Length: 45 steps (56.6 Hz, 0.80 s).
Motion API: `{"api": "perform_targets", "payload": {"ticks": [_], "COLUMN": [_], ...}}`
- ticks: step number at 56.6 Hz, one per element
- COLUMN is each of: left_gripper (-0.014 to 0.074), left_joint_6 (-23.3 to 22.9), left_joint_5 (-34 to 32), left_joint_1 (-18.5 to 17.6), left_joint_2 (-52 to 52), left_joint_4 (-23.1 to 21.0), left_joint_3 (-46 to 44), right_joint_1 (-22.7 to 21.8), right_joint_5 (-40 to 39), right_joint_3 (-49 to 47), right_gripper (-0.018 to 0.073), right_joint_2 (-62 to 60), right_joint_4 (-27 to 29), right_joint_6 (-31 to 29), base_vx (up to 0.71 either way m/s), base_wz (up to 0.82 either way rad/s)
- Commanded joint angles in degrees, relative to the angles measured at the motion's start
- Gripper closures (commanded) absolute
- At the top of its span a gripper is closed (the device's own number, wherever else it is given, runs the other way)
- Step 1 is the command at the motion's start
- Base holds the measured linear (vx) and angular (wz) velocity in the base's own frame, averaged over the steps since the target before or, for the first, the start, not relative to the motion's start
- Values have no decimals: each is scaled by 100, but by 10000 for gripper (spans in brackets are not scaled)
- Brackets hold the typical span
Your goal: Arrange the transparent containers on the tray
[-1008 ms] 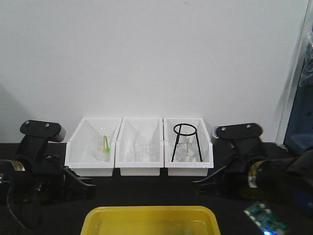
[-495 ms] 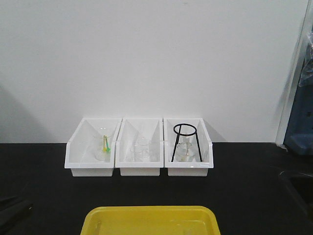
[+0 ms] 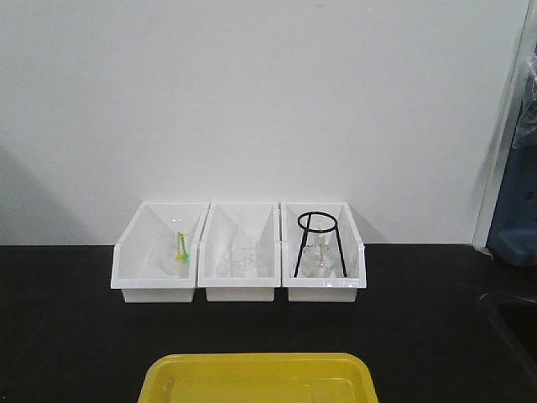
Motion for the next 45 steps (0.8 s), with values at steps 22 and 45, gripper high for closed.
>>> {"api": "perform_targets", "payload": {"ticks": [22, 45], "left_gripper": [599, 599], "left_joint_6": [-22, -634], "left_joint_5": [-510, -738], "left_joint_1": [-36, 1302], "left_joint_2": [-18, -2423], "left_joint_4": [36, 858], "left_joint_3": [-85, 1973], "right_joint_1": [-27, -27], "right_joint_5": [-419, -414], "right_joint_3": [-163, -163], "right_gripper": [568, 568], "right_joint_2": [22, 28], "right_joint_4": [-155, -155], "right_joint_6": [22, 23], "base_vx": [0, 0], "base_wz": [0, 0]}}
